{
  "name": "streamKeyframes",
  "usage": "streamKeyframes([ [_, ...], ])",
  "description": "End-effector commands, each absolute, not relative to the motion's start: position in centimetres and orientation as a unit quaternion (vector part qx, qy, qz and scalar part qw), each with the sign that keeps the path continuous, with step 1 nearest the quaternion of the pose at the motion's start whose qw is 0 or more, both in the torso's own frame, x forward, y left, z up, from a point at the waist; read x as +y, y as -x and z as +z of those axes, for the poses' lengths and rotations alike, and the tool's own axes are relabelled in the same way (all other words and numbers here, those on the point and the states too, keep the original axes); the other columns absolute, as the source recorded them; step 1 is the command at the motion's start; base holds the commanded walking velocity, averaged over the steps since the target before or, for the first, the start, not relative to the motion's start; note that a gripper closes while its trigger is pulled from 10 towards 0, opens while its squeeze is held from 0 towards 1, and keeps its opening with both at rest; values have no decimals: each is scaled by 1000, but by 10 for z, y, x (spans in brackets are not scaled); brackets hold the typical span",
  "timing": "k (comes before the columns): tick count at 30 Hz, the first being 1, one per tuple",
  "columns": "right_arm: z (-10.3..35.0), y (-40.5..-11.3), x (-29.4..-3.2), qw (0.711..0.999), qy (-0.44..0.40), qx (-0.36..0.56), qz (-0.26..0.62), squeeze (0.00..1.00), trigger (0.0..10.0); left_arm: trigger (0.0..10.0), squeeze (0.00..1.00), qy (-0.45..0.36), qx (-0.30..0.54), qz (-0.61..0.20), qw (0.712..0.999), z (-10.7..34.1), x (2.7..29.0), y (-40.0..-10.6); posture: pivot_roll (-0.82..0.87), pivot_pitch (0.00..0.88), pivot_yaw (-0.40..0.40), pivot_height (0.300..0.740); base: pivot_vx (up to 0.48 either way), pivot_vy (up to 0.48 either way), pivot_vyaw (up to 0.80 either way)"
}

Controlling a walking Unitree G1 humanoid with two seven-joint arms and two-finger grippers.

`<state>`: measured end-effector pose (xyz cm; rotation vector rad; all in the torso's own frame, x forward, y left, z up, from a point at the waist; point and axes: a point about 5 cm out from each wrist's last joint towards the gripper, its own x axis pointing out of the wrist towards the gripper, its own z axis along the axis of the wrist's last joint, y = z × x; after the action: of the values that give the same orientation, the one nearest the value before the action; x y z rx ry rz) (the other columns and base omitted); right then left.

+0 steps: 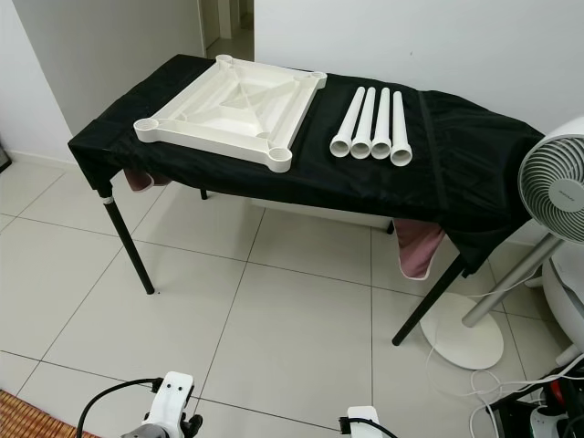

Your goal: Building children table

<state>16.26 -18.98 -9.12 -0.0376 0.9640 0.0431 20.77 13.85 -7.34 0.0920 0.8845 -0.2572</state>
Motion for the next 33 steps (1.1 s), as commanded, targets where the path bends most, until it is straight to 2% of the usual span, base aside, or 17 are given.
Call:
streamKeyframes([
  [1, -89, -165, -195, 889, 18, 457, 18, 1000, 10000, 10000, 1000, -36, 422, -174, 889, -71, 138, -209, 40, 24, -28, 740, 0, 0, 0],
  [8, -78, -183, -197, 911, 11, 410, 33, 1000, 10000, 10000, 1000, -25, 384, -192, 903, -63, 139, -220, 35, 51, -30, 740, 0, 0, 0],
  [10, -68, -198, -197, 930, 2, 364, 47, 1000, 10000, 10000, 1000, -11, 350, -196, 916, -55, 140, -228, 32, 66, -34, 740, 0, 0, 0],
  [12, -65, -202, -196, 936, 0, 349, 51, 1000, 10000, 10000, 1000, -6, 340, -198, 919, -53, 140, -231, 32, 66, -34, 740, 0, 0, 0],
  [13, -55, -213, -195, 950, -6, 307, 58, 1000, 10000, 10000, 1000, 1, 311, -201, 929, -46, 140, -237, 29, 73, -34, 740, 0, 0, 0],
  [14, -55, -213, -195, 950, -6, 307, 58, 1000, 10000, 10000, 1000, 1, 311, -201, 929, -46, 140, -237, 29, 73, -34, 740, 0, 0, 0],
  [16, -38, -229, -192, 970, -24, 232, 69, 1000, 10000, 10000, 1000, 21, 256, -206, 944, -33, 140, -248, 28, 79, -34, 740, 0, 0, 0],
  [17, -38, -229, -192, 970, -24, 232, 69, 1000, 10000, 10000, 1000, 21, 256, -206, 944, -33, 140, -248, 28, 79, -34, 740, 0, 0, 0],
  [18, -14, -243, -189, 985, -35, 150, 81, 1000, 10000, 10000, 1000, 35, 190, -223, 956, -15, 137, -260, 29, 86, -38, 740, 0, 0, 0],
  [19, -3, -248, -187, 988, -38, 119, 87, 1000, 10000, 10000, 1000, 37, 165, -228, 959, -8, 135, -264, 30, 86, -38, 740, 0, 0, 0],
  [23, 12, -252, -184, 991, -35, 80, 99, 1000, 10000, 10000, 1000, 37, 132, -236, 962, 3, 132, -270, 33, 94, -39, 740, 0, 0, 0],
  [30, 59, -263, -173, 991, -17, -9, 133, 1000, 10000, 10000, 1000, 23, 17, -279, 960, 55, 121, -290, 42, 100, -35, 740, 0, 0, 0],
  [31, 77, -266, -172, 991, -17, -45, 127, 1000, 10000, 10000, 1000, 22, -17, -276, 961, 74, 121, -294, 46, 98, -31, 740, 0, 0, 0],
  [33, 83, -266, -172, 991, -18, -57, 123, 1000, 10000, 10000, 1000, 23, -26, -274, 961, 79, 120, -294, 46, 98, -31, 740, 0, 0, 0],
])
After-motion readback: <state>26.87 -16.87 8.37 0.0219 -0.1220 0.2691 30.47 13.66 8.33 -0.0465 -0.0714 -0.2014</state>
